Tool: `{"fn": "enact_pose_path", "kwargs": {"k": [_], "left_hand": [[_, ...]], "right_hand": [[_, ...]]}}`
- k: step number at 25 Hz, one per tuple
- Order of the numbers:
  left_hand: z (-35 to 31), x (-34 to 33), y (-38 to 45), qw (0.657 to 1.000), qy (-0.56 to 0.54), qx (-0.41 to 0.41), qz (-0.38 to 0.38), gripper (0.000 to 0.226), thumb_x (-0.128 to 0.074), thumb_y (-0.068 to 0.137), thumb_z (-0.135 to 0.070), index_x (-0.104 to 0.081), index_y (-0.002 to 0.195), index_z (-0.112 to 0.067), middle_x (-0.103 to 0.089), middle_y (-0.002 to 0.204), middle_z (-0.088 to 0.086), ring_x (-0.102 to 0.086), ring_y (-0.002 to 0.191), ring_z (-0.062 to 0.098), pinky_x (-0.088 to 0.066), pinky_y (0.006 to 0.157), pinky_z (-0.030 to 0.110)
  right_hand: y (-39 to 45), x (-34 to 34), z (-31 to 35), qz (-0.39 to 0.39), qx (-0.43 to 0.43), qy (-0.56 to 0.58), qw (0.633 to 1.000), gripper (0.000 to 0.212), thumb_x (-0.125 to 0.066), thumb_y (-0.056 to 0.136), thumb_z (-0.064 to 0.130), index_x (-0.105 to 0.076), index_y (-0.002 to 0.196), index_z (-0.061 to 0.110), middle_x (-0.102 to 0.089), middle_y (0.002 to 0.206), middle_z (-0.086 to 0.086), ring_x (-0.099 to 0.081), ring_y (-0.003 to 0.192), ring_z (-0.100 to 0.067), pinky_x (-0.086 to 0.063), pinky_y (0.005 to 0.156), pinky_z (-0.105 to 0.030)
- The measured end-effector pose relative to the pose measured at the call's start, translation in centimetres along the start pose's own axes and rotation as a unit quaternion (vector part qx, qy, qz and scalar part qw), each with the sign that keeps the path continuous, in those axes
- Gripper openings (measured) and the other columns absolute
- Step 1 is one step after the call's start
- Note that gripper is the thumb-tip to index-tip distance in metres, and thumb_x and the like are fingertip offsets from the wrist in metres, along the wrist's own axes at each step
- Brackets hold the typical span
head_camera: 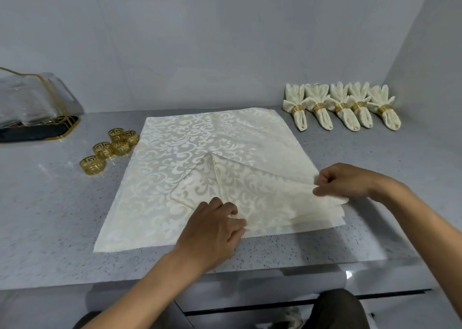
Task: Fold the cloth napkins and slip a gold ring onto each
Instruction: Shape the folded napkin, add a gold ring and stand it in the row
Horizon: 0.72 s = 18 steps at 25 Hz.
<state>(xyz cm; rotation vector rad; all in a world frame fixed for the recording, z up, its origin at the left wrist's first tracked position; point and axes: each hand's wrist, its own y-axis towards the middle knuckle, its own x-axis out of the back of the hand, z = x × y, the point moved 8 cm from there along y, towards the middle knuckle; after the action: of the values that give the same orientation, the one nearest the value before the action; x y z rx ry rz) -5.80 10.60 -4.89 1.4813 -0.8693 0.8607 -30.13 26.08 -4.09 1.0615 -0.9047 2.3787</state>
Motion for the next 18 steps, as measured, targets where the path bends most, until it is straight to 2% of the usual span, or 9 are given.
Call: {"fn": "enact_pose_path", "kwargs": {"k": [2, 3, 5, 7, 9, 11, 13, 15, 18], "left_hand": [[0.3, 0.2, -0.2, 1.0, -0.021, 0.008, 0.006, 0.033, -0.045, 0.09, -0.041, -0.077, 0.089, -0.033, -0.065, 0.093, -0.015, -0.056, 0.082, 0.008, -0.048, 0.067, 0.023], [0.4, 0.1, -0.3, 0.999, -0.029, 0.015, 0.011, 0.033, -0.045, 0.09, -0.041, -0.077, 0.09, -0.033, -0.064, 0.094, -0.016, -0.055, 0.083, 0.006, -0.048, 0.067, 0.021], [0.4, 0.0, -0.5, 0.999, -0.034, 0.02, 0.017, 0.031, -0.046, 0.091, -0.041, -0.076, 0.093, -0.033, -0.062, 0.094, -0.016, -0.053, 0.083, 0.005, -0.044, 0.067, 0.018], [0.5, -0.1, -0.8, 0.998, -0.054, 0.027, 0.012, 0.027, -0.051, 0.091, -0.04, -0.076, 0.095, -0.032, -0.061, 0.096, -0.017, -0.051, 0.085, 0.004, -0.041, 0.069, 0.017], [0.6, 0.0, -1.1, 0.996, -0.08, 0.035, -0.003, 0.021, -0.056, 0.09, -0.037, -0.075, 0.093, -0.031, -0.06, 0.099, -0.018, -0.05, 0.088, 0.004, -0.043, 0.069, 0.019], [0.6, 0.2, -1.2, 0.996, -0.085, 0.037, -0.019, 0.019, -0.057, 0.088, -0.034, -0.075, 0.09, -0.029, -0.06, 0.099, -0.017, -0.05, 0.088, 0.006, -0.046, 0.068, 0.022], [0.6, 0.2, -1.2, 0.996, -0.081, 0.035, -0.025, 0.018, -0.058, 0.087, -0.034, -0.075, 0.086, -0.029, -0.06, 0.1, -0.017, -0.05, 0.089, 0.007, -0.048, 0.069, 0.024], [0.5, 0.0, -1.3, 0.996, -0.076, 0.029, -0.023, 0.019, -0.057, 0.087, -0.036, -0.074, 0.084, -0.028, -0.06, 0.102, -0.016, -0.051, 0.091, 0.008, -0.049, 0.07, 0.026], [0.8, -0.1, -1.4, 0.996, -0.078, 0.027, -0.031, 0.021, -0.057, 0.087, -0.036, -0.075, 0.086, -0.027, -0.061, 0.104, -0.013, -0.052, 0.093, 0.011, -0.048, 0.073, 0.026]], "right_hand": [[-0.5, 0.5, 0.7, 0.041, 0.005, 0.074, 0.996, 0.01, -0.072, 0.087, 0.019, -0.065, 0.085, 0.012, -0.062, 0.079, -0.004, -0.053, 0.068, -0.015, -0.043, 0.064, -0.03], [-0.5, 0.9, 1.6, 0.05, 0.017, 0.133, 0.99, 0.009, -0.071, 0.086, 0.014, -0.07, 0.095, 0.013, -0.065, 0.089, -0.009, -0.056, 0.075, -0.021, -0.045, 0.068, -0.034], [0.1, 2.1, 4.5, 0.046, 0.057, 0.292, 0.954, 0.017, -0.063, 0.09, 0.009, -0.071, 0.104, 0.009, -0.069, 0.102, -0.017, -0.058, 0.077, -0.026, -0.045, 0.069, -0.038], [1.5, 2.1, 8.4, 0.066, 0.091, 0.385, 0.916, 0.025, -0.051, 0.096, 0.014, -0.068, 0.111, 0.005, -0.071, 0.113, -0.018, -0.065, 0.077, -0.027, -0.044, 0.064, -0.034], [3.9, 1.0, 12.1, 0.059, 0.105, 0.326, 0.938, 0.024, -0.055, 0.096, 0.02, -0.068, 0.111, 0.005, -0.074, 0.108, -0.01, -0.065, 0.077, -0.023, -0.045, 0.061, -0.03], [7.0, -0.6, 14.6, -0.003, 0.109, 0.224, 0.968, 0.015, -0.066, 0.09, 0.022, -0.071, 0.087, 0.008, -0.071, 0.078, -0.002, -0.053, 0.063, -0.015, -0.042, 0.055, -0.026], [9.7, -2.1, 15.8, -0.059, 0.096, 0.177, 0.978, 0.021, -0.069, 0.088, 0.023, -0.067, 0.07, 0.012, -0.054, 0.059, 0.001, -0.043, 0.051, -0.01, -0.036, 0.051, -0.024], [11.7, -3.6, 16.2, -0.088, 0.095, 0.15, 0.98, 0.026, -0.067, 0.088, 0.023, -0.062, 0.065, 0.013, -0.048, 0.055, 0.003, -0.04, 0.045, -0.007, -0.035, 0.052, -0.023], [13.2, -4.9, 15.9, -0.125, 0.101, 0.144, 0.976, 0.018, -0.068, 0.086, 0.018, -0.066, 0.069, 0.013, -0.055, 0.052, 0.01, -0.047, 0.045, -0.003, -0.04, 0.054, -0.022]]}}
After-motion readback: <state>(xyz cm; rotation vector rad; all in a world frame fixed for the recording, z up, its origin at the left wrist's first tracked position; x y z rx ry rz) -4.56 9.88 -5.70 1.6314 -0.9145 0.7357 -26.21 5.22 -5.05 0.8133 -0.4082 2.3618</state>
